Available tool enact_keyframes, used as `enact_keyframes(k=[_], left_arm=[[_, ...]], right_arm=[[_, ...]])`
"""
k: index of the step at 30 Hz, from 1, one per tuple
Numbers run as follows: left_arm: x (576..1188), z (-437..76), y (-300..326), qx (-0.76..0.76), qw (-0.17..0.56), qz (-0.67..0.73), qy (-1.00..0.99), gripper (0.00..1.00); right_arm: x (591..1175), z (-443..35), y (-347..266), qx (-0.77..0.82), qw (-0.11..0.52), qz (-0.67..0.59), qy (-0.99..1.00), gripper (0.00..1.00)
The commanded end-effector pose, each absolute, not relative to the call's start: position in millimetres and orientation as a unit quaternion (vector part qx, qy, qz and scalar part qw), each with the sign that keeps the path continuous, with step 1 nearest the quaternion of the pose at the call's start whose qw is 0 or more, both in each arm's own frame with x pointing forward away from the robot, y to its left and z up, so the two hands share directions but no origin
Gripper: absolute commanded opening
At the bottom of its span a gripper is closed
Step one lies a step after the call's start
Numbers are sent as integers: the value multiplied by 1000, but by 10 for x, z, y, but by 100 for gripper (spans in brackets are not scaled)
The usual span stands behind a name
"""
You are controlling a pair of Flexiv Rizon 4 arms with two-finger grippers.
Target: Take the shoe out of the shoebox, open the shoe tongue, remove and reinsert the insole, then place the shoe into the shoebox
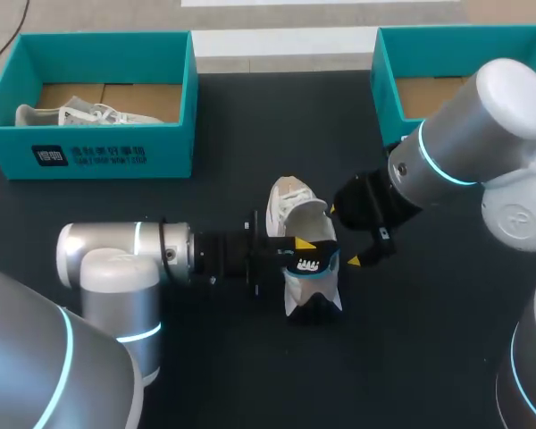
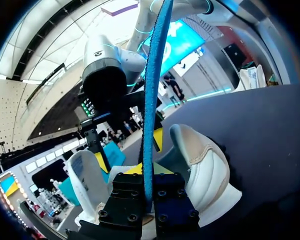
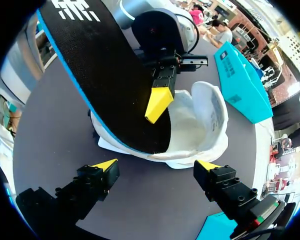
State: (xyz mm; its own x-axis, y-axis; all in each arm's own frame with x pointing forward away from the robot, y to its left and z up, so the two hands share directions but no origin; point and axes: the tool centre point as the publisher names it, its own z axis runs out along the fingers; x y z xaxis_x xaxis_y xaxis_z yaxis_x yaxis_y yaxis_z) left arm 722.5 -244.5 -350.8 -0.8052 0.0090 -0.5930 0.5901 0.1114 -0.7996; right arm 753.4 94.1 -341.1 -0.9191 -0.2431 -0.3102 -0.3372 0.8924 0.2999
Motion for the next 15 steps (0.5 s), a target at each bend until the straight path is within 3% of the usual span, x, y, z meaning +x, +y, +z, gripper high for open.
enact_keyframes(k=[1,5,8,15], left_arm=[[7278,-3593,-2450,210,228,-630,712,0],[7253,-3535,-2430,206,231,-632,710,0],[7224,-3478,-2437,210,233,-634,707,40],[7187,-3391,-2427,214,235,-635,704,35]], right_arm=[[7529,-3421,945,-151,134,176,964,100],[7529,-3421,945,-151,134,176,964,100],[7529,-3421,945,-151,134,176,964,100],[7529,-3421,945,-151,134,176,964,100]])
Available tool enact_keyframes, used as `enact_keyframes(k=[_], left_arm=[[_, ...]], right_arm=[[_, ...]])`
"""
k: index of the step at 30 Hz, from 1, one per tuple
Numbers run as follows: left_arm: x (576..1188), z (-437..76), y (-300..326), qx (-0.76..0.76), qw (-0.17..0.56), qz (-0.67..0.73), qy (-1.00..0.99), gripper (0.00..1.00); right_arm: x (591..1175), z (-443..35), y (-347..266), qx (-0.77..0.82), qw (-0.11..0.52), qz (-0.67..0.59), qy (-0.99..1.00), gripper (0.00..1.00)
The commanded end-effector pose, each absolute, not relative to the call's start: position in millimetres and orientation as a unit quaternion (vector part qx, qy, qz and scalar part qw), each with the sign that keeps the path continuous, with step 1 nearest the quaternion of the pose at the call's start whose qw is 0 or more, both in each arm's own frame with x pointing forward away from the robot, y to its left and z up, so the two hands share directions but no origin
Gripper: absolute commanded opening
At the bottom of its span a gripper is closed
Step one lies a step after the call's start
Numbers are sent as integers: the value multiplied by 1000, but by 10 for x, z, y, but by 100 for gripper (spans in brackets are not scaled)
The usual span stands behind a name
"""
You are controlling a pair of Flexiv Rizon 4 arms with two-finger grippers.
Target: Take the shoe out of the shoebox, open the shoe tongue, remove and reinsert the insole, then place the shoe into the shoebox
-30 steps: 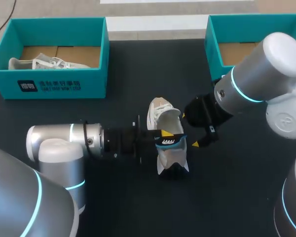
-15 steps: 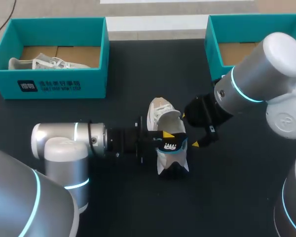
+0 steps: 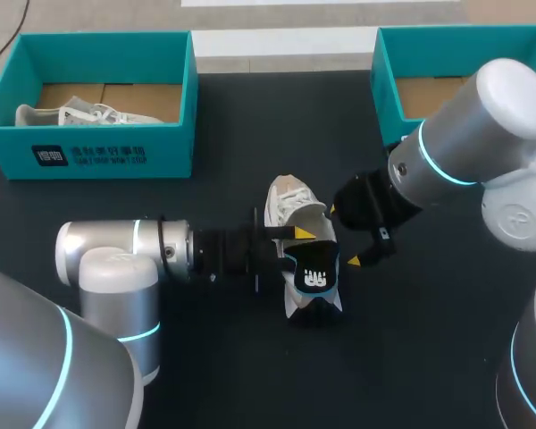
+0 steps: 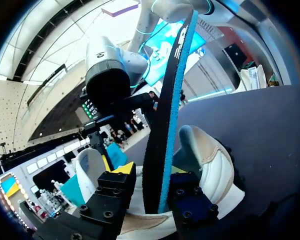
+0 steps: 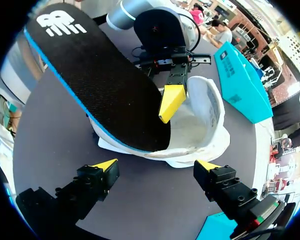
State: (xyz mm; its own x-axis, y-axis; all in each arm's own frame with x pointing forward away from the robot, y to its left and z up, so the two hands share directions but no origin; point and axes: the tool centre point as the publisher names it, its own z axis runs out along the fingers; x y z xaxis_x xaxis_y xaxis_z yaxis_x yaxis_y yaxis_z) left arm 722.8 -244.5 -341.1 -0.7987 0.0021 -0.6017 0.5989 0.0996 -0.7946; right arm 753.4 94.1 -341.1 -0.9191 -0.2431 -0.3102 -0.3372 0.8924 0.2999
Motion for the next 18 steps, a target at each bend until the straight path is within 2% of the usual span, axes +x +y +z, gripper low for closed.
enact_keyframes(k=[1,8,18], left_arm=[[7185,-3376,-2427,215,234,-635,704,34],[7189,-3308,-2423,218,235,-636,702,27],[7070,-3159,-2379,216,228,-636,705,29]], right_arm=[[7529,-3421,945,-151,134,176,964,100],[7529,-3421,945,-151,134,176,964,100],[7529,-3421,945,-151,134,176,964,100]])
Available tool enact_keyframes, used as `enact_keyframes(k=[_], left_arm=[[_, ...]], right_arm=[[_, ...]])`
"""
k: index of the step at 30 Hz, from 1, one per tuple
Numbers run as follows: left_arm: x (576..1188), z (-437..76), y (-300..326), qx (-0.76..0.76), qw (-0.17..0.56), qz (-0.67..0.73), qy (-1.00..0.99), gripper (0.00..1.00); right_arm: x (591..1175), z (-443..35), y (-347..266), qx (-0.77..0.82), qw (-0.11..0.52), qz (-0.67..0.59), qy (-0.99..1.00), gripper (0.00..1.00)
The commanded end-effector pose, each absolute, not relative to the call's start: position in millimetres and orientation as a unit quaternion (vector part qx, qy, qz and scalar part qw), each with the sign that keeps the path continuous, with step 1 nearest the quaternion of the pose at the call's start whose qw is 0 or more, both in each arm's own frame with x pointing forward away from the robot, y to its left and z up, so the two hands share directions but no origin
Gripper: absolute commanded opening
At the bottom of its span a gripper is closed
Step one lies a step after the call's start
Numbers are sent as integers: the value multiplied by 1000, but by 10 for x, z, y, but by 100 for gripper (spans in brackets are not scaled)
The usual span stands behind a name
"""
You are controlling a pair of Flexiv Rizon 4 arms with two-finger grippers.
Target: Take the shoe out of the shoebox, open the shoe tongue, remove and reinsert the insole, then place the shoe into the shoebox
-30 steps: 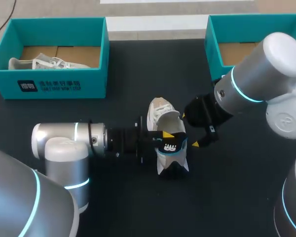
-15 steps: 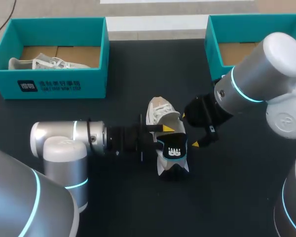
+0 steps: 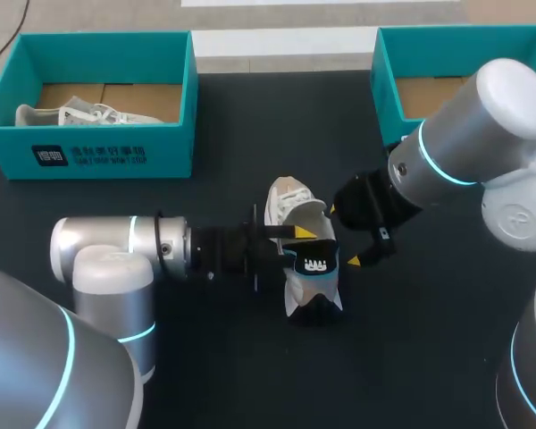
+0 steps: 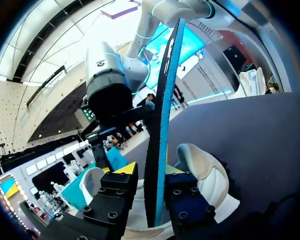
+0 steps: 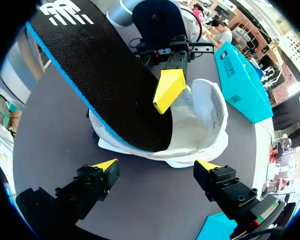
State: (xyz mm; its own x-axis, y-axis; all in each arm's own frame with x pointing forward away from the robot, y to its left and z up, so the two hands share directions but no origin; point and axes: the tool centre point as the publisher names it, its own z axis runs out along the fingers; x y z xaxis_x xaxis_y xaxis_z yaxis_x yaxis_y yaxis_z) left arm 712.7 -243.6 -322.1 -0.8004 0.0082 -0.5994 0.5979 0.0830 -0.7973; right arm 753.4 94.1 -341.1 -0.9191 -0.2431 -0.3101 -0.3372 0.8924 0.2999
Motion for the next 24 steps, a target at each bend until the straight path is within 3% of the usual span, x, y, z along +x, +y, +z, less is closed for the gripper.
enact_keyframes(k=[1,9,11,24], left_arm=[[7056,-3146,-2369,216,227,-636,705,29],[6927,-3068,-2299,212,219,-639,706,24],[6912,-3066,-2303,213,215,-640,706,0],[7073,-3310,-2355,223,193,-633,716,0]], right_arm=[[7529,-3421,945,-151,134,176,964,100],[7529,-3421,945,-151,134,176,964,100],[7529,-3421,945,-151,134,176,964,100],[7529,-3421,945,-151,134,176,964,100]])
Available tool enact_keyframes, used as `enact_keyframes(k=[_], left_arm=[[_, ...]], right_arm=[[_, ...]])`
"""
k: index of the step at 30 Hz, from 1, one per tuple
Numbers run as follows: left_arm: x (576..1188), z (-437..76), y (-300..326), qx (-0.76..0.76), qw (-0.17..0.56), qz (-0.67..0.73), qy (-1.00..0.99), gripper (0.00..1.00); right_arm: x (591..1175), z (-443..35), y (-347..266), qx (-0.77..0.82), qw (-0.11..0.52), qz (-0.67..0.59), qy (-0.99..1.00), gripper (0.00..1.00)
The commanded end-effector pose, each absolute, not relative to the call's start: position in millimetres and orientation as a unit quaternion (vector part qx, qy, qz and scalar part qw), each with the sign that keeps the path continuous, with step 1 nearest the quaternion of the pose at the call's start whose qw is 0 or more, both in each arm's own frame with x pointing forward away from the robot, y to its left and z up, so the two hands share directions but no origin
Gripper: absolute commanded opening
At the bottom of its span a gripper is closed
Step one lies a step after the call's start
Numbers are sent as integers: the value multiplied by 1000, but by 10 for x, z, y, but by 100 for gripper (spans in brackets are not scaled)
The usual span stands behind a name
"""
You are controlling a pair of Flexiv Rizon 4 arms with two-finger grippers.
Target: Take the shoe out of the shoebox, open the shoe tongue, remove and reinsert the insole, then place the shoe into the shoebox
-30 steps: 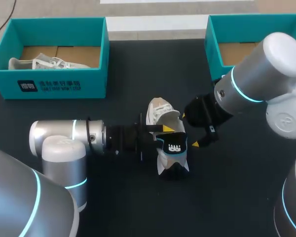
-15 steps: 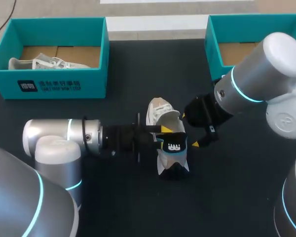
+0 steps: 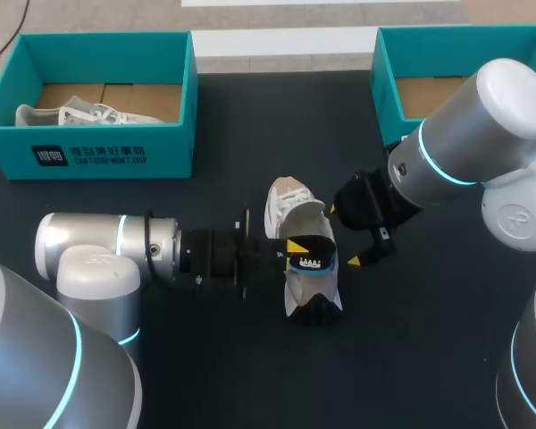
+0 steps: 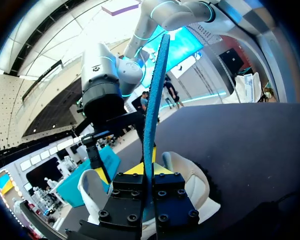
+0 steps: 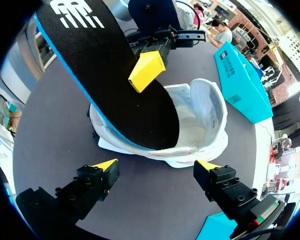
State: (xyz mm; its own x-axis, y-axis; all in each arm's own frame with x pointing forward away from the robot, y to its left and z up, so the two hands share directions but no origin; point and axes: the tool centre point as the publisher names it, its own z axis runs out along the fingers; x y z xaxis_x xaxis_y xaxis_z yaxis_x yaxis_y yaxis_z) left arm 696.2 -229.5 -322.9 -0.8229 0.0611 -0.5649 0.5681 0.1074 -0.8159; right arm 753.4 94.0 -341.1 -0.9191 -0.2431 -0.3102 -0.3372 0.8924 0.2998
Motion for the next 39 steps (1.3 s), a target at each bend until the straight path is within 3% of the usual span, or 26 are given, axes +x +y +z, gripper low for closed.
enact_keyframes(k=[1,15,17,20,29,32,39], left_arm=[[7095,-3331,-2356,223,193,-632,716,0],[7256,-3442,-2278,221,200,-611,733,0],[7209,-3392,-2289,223,202,-616,728,19],[7135,-3319,-2306,231,205,-616,725,24],[6984,-3193,-2351,243,207,-625,712,11],[6963,-3208,-2378,249,204,-625,711,0],[7046,-3374,-2428,257,197,-613,720,0]], right_arm=[[7529,-3421,945,-151,134,176,964,100],[7529,-3421,945,-151,134,176,964,100],[7529,-3421,945,-151,134,176,964,100],[7529,-3421,945,-151,134,176,964,100],[7529,-3421,945,-151,134,176,964,100],[7529,-3421,945,-151,134,176,964,100],[7529,-3421,945,-151,134,176,964,100]])
